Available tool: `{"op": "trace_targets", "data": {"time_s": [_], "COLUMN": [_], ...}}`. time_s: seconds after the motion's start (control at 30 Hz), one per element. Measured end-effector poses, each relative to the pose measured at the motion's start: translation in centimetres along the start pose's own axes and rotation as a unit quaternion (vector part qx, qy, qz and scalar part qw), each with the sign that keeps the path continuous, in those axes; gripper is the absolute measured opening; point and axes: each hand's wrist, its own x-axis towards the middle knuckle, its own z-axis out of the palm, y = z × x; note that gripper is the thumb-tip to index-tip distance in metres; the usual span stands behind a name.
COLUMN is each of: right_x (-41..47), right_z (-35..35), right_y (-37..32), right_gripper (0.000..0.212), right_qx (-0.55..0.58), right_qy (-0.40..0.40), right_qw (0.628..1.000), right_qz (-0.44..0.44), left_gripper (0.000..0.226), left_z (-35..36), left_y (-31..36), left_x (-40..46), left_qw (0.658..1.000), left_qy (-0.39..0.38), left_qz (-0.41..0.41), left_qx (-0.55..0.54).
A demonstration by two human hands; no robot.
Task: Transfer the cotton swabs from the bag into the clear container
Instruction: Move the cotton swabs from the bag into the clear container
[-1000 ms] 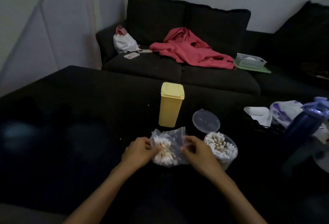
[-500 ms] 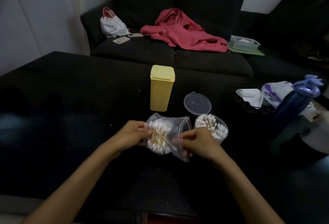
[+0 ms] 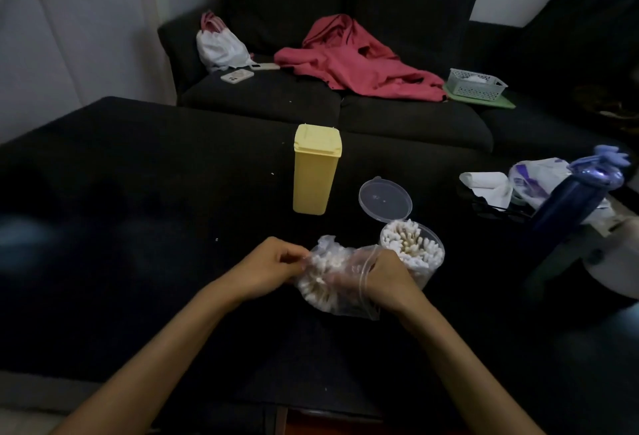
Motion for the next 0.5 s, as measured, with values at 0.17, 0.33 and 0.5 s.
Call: {"op": "trace_targets", "data": {"time_s": [0.17, 0.33, 0.5], "right_x": [0.9, 0.7, 0.6], "right_z": [0.0, -0.3, -0.3], "right_y": [0.9, 0.9, 0.9], "right_gripper": [0.016, 0.022, 0.031], "right_qx": [-0.030, -0.048, -0.056], "right_qy": [0.020, 0.009, 0.008], "right_qw": [0.999, 0.999, 0.998], "right_qz": [0.015, 0.014, 0.033], "left_gripper": [0.016, 0.015, 0.020], "left_z": [0.9, 1.2, 0.8], "left_y": [0.1, -0.2, -0.3], "left_x": [0.1, 0.0, 0.1], "left_qw": [1.000, 0.998, 0.999], "left_qy": [0.023, 0.039, 0.010], "left_qz": [-0.007, 0.015, 0.027], "left_qx": [-0.015, 0.043, 0.034]}}
